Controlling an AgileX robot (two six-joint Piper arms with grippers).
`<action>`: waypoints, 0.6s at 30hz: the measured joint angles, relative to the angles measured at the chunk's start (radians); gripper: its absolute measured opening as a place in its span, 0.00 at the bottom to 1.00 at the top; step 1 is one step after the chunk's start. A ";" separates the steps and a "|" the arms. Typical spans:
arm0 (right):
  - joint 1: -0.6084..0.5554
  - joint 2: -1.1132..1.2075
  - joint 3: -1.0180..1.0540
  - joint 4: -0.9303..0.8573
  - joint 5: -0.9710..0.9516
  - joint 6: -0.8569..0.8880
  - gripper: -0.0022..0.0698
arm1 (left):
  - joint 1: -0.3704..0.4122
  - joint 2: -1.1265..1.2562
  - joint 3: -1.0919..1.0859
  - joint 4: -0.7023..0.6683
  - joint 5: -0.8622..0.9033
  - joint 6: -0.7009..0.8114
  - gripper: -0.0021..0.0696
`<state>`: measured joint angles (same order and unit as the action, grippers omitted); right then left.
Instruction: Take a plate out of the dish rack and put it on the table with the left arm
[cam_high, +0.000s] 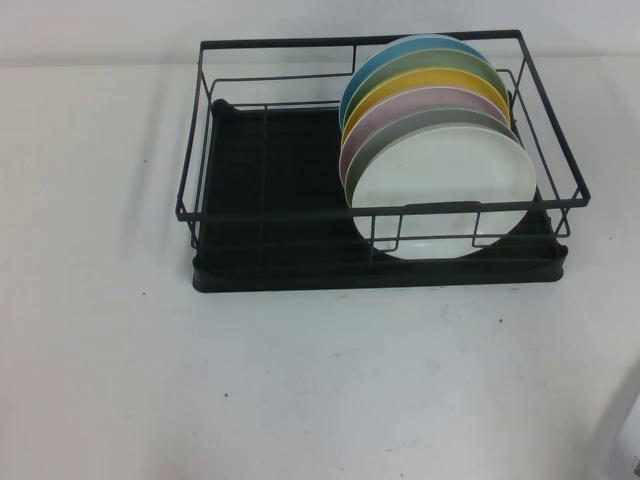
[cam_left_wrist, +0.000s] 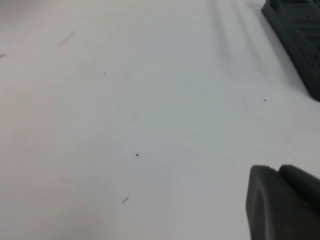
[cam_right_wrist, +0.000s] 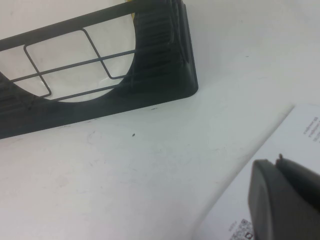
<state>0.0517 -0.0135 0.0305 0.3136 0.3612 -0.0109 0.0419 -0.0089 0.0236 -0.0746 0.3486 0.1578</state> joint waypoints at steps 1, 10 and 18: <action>0.000 0.000 0.000 0.000 0.000 0.000 0.00 | 0.000 0.000 0.000 0.000 0.000 0.000 0.02; 0.000 0.000 0.000 0.000 0.000 0.000 0.00 | 0.000 0.000 0.000 0.000 0.000 0.000 0.02; 0.000 0.000 0.000 0.000 0.000 0.000 0.00 | 0.000 0.000 0.001 -0.119 -0.033 -0.086 0.02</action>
<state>0.0517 -0.0135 0.0305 0.3136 0.3612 -0.0109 0.0419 -0.0089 0.0244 -0.1935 0.3155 0.0722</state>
